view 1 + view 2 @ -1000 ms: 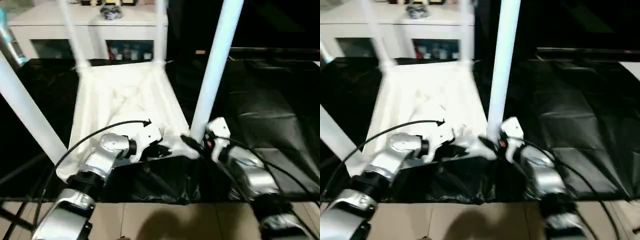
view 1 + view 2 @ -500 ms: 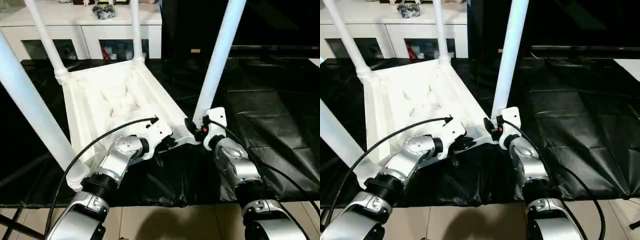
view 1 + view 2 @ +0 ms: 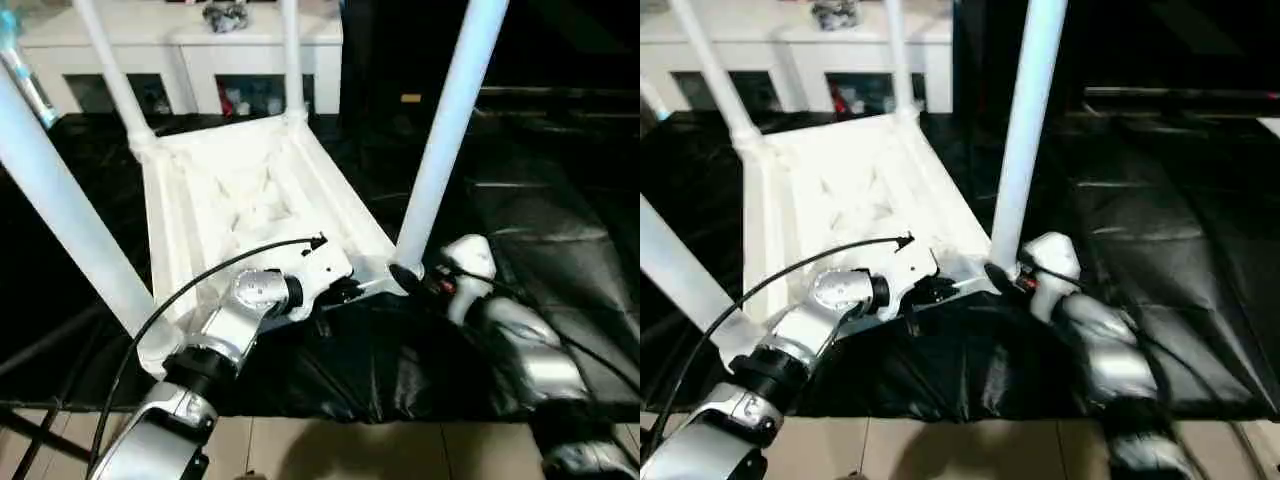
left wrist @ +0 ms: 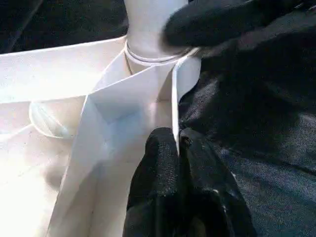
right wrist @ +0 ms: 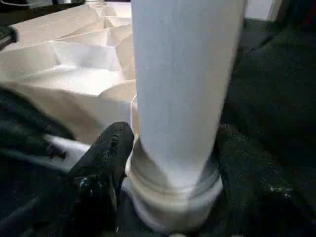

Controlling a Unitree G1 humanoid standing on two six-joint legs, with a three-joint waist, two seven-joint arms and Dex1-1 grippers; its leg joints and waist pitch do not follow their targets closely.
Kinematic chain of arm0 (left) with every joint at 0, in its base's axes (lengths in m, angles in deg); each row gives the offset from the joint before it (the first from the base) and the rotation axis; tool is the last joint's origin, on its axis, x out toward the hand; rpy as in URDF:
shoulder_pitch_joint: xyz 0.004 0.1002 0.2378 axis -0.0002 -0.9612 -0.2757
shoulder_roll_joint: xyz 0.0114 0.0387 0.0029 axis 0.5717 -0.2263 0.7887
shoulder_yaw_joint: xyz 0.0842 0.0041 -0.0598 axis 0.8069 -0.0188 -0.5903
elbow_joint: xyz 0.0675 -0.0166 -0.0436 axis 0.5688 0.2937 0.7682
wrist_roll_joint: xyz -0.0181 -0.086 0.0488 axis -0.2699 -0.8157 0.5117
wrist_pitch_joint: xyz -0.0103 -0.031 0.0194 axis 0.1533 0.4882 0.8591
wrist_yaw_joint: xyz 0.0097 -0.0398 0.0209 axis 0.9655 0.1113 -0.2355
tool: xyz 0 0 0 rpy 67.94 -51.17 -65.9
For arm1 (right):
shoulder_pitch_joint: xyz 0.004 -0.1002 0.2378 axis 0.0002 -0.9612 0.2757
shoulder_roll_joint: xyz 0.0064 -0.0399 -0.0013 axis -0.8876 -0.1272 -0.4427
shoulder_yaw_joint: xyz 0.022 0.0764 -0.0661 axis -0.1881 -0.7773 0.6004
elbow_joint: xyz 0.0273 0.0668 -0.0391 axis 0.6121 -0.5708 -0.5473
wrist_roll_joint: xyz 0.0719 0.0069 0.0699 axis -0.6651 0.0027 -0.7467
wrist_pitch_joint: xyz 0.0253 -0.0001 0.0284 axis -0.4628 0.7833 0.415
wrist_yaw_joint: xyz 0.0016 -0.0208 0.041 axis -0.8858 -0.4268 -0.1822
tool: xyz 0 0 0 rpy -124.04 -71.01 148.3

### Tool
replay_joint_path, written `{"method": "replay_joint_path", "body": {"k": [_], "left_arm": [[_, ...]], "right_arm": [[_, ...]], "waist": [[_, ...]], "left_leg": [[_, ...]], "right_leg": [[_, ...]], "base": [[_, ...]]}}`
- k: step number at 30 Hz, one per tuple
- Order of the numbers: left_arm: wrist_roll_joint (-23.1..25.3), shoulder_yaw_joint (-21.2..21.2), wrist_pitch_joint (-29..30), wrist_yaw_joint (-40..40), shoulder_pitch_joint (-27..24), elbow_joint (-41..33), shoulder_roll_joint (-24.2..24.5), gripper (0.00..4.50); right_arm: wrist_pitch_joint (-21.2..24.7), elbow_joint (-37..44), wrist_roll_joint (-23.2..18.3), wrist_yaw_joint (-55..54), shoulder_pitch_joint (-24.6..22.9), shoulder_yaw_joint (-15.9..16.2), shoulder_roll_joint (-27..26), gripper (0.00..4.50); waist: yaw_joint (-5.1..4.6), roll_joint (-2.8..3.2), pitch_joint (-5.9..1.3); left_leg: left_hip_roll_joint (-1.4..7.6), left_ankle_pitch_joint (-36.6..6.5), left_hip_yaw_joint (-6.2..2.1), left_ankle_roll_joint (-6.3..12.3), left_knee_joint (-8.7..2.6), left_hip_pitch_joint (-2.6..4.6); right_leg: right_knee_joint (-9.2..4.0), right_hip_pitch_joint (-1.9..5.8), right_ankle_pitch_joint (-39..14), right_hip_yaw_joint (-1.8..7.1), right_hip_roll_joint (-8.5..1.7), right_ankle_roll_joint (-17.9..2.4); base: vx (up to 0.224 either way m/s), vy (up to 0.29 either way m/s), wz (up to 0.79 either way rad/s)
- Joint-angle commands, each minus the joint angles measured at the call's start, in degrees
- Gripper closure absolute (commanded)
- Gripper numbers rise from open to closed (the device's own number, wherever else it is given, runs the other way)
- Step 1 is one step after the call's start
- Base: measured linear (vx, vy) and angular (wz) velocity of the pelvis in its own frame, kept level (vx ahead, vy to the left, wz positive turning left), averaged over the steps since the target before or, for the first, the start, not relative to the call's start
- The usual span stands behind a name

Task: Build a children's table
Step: Rotate leg to tighten

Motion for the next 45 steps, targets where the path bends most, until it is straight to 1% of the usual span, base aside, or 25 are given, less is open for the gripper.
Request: {"method": "replay_joint_path", "body": {"k": [1,2,4,7,10,11,12,13,14,17,20,22,23,25,27,28,31,32,34,36,38,40,41,42,45], "left_arm": [[-0.9,0.1,-1.9,0.4,0.9,-0.2,0.2,4.50],[-0.9,0.1,-2.2,0.7,1.0,0.1,0.5,4.50],[-1.0,0.2,-2.5,1.3,1.1,0.3,0.9,4.50],[-1.2,0.4,-2.9,2.3,1.0,0.1,1.5,4.50],[-1.5,0.6,-3.0,3.1,0.8,-0.2,1.6,4.50],[-1.5,0.6,-3.0,3.1,0.8,-0.2,1.6,4.50],[-1.9,1.0,-3.4,4.3,0.5,-0.5,1.7,4.50],[-2.1,1.3,-3.6,5.2,0.4,-0.7,1.8,4.50],[-2.4,1.7,-3.9,6.4,0.2,-0.9,2.1,4.50],[-2.3,2.0,-4.7,6.9,0.2,-1.0,2.4,4.50],[-1.3,2.3,-6.3,5.3,0.6,-0.3,2.8,4.50],[-2.0,1.6,-5.3,5.1,0.9,-0.5,2.6,4.50],[-3.0,0.8,-4.1,5.2,0.9,-1.0,2.3,4.22],[-5.7,-1.3,-0.3,5.6,0.2,-3.9,1.7,4.06],[-6.3,-1.8,0.5,5.6,-0.3,-5.3,1.8,3.92],[-7.0,-2.1,1.5,5.9,-1.3,-7.3,2.4,3.87],[-8.6,-2.9,3.9,6.3,-3.9,-12.0,4.0,3.63],[-9.2,-3.6,5.6,6.1,-6.3,-15.9,5.2,3.48],[-9.7,-3.9,6.9,6.3,-7.9,-18.3,5.8,3.46],[-10.1,-4.2,8.3,6.4,-9.6,-21.0,6.3,3.10],[-10.9,-4.9,10.6,5.8,-13.2,-26.1,7.1,3.01],[-11.8,-5.2,12.4,5.1,-15.9,-30.0,7.6,2.88],[-13.1,-5.4,13.9,4.3,-18.7,-33.6,7.9,2.65],[-13.4,-5.4,14.0,4.1,-19.7,-34.8,8.0,2.65],[-14.0,-5.6,14.4,3.1,-22.3,-37.6,7.8,2.51]], "right_arm": [[2.1,4.5,-2.3,7.9,-3.1,2.3,2.2,1.65],[2.6,6.6,-3.5,10.6,-4.5,1.9,4.7,1.65],[2.9,8.4,-4.3,12.9,-6.0,1.7,7.1,1.65],[4.5,11.1,-5.1,16.9,-8.8,0.5,11.7,1.65],[6.4,11.8,-6.3,17.1,-9.3,-0.9,12.7,1.65],[6.4,11.8,-6.3,17.1,-9.3,-0.9,12.7,1.46],[8.9,12.7,-8.5,17.1,-9.5,-2.4,13.2,1.31],[9.9,13.4,-9.4,17.2,-9.7,-2.8,13.5,1.31],[11.2,14.6,-10.7,17.7,-10.1,-3.2,14.0,1.19],[11.9,15.9,-11.2,18.3,-10.7,-3.2,14.2,0.89],[12.3,17.8,-11.7,18.7,-11.5,-2.7,14.9,0.85],[12.3,19.1,-11.8,19.0,-12.0,-2.0,14.8,0.47],[12.6,20.1,-11.8,19.2,-12.3,-1.4,14.7,0.43],[13.3,22.5,-11.8,19.8,-13.0,0.2,14.0,0.43],[13.9,23.3,-11.9,20.0,-13.1,0.9,13.6,0.43],[15.0,24.6,-12.5,20.1,-13.2,1.8,13.3,0.43],[15.8,25.5,-12.8,19.8,-12.8,3.4,12.1,0.43],[15.6,25.0,-12.4,19.1,-12.0,4.3,10.6,0.43],[15.2,24.5,-12.0,18.5,-11.4,4.6,9.7,0.43],[14.9,24.0,-11.7,17.7,-10.8,4.8,8.8,0.43],[14.2,22.4,-11.2,16.0,-9.3,5.0,6.8,0.43],[13.7,21.2,-10.9,14.3,-8.4,4.9,5.6,0.43],[13.4,19.2,-10.5,12.2,-6.9,4.6,4.3,0.43],[13.2,18.3,-10.2,11.4,-6.4,4.5,3.9,0.43],[11.6,15.4,-8.7,9.3,-4.9,4.4,3.0,0.43]], "waist": [[0.28,-0.85,-2.69],[0.49,-1.22,-2.71],[0.81,-1.10,-2.70],[1.31,-1.16,-2.71],[1.30,-1.16,-2.68],[1.30,-1.18,-2.68],[1.39,-0.71,-2.74],[1.34,-0.90,-2.78],[1.69,-0.75,-2.96],[1.91,-0.73,-3.02],[2.38,-0.54,-2.99],[2.58,-0.67,-3.04],[2.56,-0.72,-2.95],[2.52,-0.85,-2.86],[2.55,-0.75,-2.88],[2.47,-0.93,-2.88],[2.48,-0.80,-2.86],[2.23,-0.67,-2.90],[1.94,-0.60,-2.82],[1.81,-0.47,-2.81],[1.82,-0.34,-2.70],[1.74,-0.21,-2.25],[1.75,0.03,-2.11],[1.55,-0.28,-1.89],[1.48,-0.20,-1.75]], "left_leg": [[1.97,-13.0,-0.33,5.76,-3.37,-0.47],[1.94,-13.0,-0.27,6.12,-3.26,-0.46],[1.89,-12.1,-0.32,6.54,-3.22,-0.75],[2.01,-11.9,-0.30,6.77,-3.04,-0.60],[1.80,-10.9,-0.28,6.75,-2.92,-0.80],[1.80,-10.8,-0.27,6.76,-2.91,-0.71],[1.84,-10.6,-0.34,6.74,-2.88,-0.60],[1.84,-10.3,-0.31,6.90,-2.84,-0.65],[2.03,-9.0,-0.38,7.28,-2.69,-0.71],[2.08,-8.9,-0.27,7.46,-2.51,-0.74],[2.19,-9.8,-0.30,6.99,-2.53,-0.64],[2.18,-9.9,-0.34,6.57,-2.51,-0.66],[2.16,-10.0,-0.36,6.38,-2.59,-0.75],[2.15,-10.6,-0.31,6.13,-2.66,-0.71],[2.19,-10.4,-0.47,6.08,-2.70,-0.84],[2.21,-10.5,-0.39,6.14,-2.67,-0.79],[2.37,-10.5,-0.56,5.95,-2.78,-0.83],[2.43,-10.7,-0.65,5.59,-2.87,-0.84],[2.28,-10.6,-0.50,5.64,-2.83,-0.85],[2.37,-10.4,-0.56,5.34,-2.95,-0.86],[2.46,-11.0,-0.54,4.87,-3.07,-0.75],[2.44,-12.2,-0.56,4.45,-3.30,-0.74],[2.54,-13.3,-0.63,3.91,-3.44,-0.60],[2.36,-13.6,-0.54,3.80,-3.53,-0.74],[2.32,-14.3,-0.61,3.38,-3.55,-0.70]], "right_leg": [[-4.49,3.17,-18.1,2.67,-3.52,-8.7],[-4.62,3.27,-18.7,2.68,-3.45,-8.0],[-4.60,3.28,-18.7,2.56,-3.45,-7.9],[-4.58,3.22,-19.0,2.60,-3.46,-7.8],[-4.60,3.20,-19.3,2.46,-3.40,-7.7],[-4.69,3.13,-19.8,2.40,-3.38,-7.6],[-4.65,3.08,-19.5,2.40,-3.42,-7.9],[-4.67,3.16,-18.9,2.40,-3.29,-7.9],[-4.23,3.19,-16.2,2.45,-3.30,-8.6],[-4.01,3.13,-14.1,2.40,-3.32,-9.4],[-4.11,3.03,-15.0,2.40,-3.42,-9.2],[-4.00,3.09,-14.8,2.42,-3.42,-9.0],[-3.98,3.14,-14.9,2.41,-3.43,-8.9],[-4.10,3.16,-16.0,2.40,-3.47,-8.7],[-4.01,3.23,-16.4,2.39,-3.63,-8.8],[-4.17,3.13,-16.6,2.40,-3.60,-8.9],[-3.87,3.13,-16.1,2.49,-3.68,-9.1],[-3.72,3.07,-15.7,2.47,-3.70,-9.4],[-3.89,2.93,-15.6,2.48,-3.50,-9.4],[-3.78,2.92,-15.7,2.52,-3.55,-9.5],[-3.90,2.77,-16.3,2.61,-3.53,-9.7],[-3.98,2.58,-16.7,2.69,-3.38,-9.6],[-3.92,2.51,-17.5,2.76,-3.55,-9.8],[-4.17,2.53,-18.1,2.76,-3.41,-9.5],[-4.07,2.46,-19.0,2.81,-3.37,-9.2]], "base": [[0.000,0.000,0.00],[0.000,0.000,0.00],[0.000,0.000,0.00],[0.000,0.000,0.00],[0.000,0.000,0.00],[0.000,0.000,0.00],[0.000,0.000,0.00],[0.000,0.000,0.00],[0.000,0.000,0.00],[0.000,0.000,0.00],[0.000,0.000,0.00],[0.000,0.000,0.00],[0.000,0.000,0.00],[0.000,0.000,0.00],[0.000,0.000,0.00],[0.000,0.000,0.00],[0.000,0.000,0.00],[0.000,0.000,0.00],[0.000,0.000,0.00],[0.000,0.000,0.00],[0.000,0.000,0.00],[0.000,0.000,0.00],[0.000,0.000,0.00],[0.000,0.000,0.00],[0.000,0.000,0.00]]}}
